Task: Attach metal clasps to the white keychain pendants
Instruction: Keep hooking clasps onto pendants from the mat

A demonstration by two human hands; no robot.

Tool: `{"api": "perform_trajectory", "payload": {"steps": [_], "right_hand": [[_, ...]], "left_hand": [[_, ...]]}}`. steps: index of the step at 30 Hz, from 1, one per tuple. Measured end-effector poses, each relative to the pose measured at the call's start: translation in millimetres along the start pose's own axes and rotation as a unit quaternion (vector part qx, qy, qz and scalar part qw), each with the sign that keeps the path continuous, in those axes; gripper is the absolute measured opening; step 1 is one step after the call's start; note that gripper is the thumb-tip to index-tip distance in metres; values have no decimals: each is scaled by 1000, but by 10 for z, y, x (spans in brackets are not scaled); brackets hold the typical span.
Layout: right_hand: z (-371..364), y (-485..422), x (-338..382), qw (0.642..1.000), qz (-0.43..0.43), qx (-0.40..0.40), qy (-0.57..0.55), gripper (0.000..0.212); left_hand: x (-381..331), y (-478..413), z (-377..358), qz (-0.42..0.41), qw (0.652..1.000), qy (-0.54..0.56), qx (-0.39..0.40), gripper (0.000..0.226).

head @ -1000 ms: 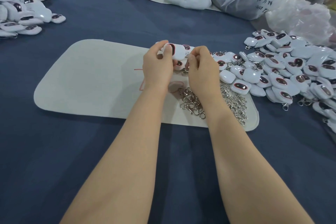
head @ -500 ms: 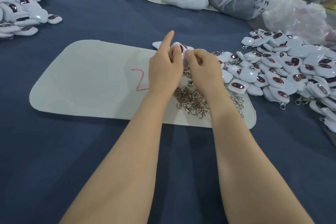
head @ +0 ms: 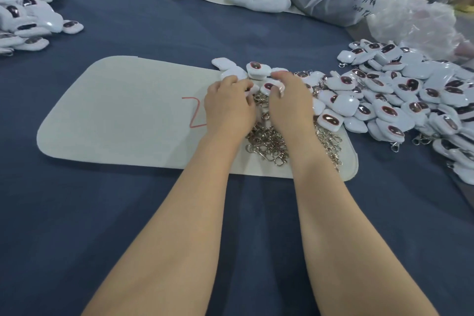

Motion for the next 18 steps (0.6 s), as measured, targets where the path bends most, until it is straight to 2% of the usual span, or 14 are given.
{"api": "perform_trajectory", "payload": {"steps": [3,7,13,18], "right_hand": [[-105,6,-31,992,26,78,96,42],[-87,15,-40,993,-3,52,103,43],[-90,13,-33,995,-22,50,80,38],[-78,5,-56,996,-7,55,65,33]], "left_hand": [[-6,-6,26,15,1000,21,-16,31],[-27,29,56,23,999,32,-20,30],[-10,51,67,47,998,-35,-25,32],[-16,23,71,45,998,16,-33,29]]}}
Point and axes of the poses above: each hand's wrist, its own y-axis away from the middle knuckle, its own z-axis out of the back of the hand, x = y × z, the point moved 2 cm from there along -y, towards the middle knuckle, and after that the axes turned 1 degree about x, right-handed, at the moved point
